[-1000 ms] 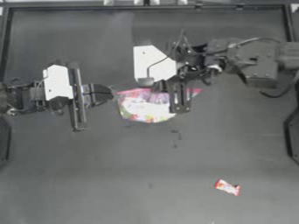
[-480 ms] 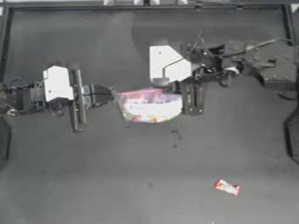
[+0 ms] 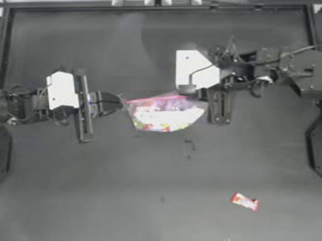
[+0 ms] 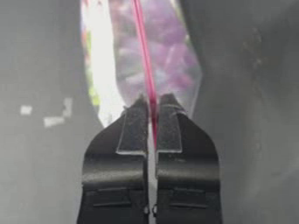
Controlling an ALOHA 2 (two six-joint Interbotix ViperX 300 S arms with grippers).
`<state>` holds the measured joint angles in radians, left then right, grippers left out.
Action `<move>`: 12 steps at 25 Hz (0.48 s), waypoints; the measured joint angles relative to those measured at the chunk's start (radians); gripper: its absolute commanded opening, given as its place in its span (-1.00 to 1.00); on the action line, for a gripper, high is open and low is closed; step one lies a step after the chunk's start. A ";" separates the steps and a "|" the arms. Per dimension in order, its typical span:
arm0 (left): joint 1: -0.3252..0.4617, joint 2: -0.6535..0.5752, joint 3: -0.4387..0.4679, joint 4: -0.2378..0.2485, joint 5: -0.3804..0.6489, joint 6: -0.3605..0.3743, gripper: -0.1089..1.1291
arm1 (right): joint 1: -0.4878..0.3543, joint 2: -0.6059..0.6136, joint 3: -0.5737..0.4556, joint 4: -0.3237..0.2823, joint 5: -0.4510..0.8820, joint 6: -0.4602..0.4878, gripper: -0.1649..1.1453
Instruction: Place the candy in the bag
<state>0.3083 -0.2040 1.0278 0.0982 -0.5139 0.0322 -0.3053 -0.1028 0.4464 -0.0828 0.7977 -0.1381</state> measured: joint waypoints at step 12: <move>0.002 -0.002 -0.002 0.000 0.002 0.000 -0.77 | 0.000 -0.058 0.069 -0.046 -0.003 0.055 -0.70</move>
<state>0.3099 -0.2056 1.0262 0.0982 -0.5123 0.0322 -0.3053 -0.1611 0.5154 -0.1289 0.7946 -0.0828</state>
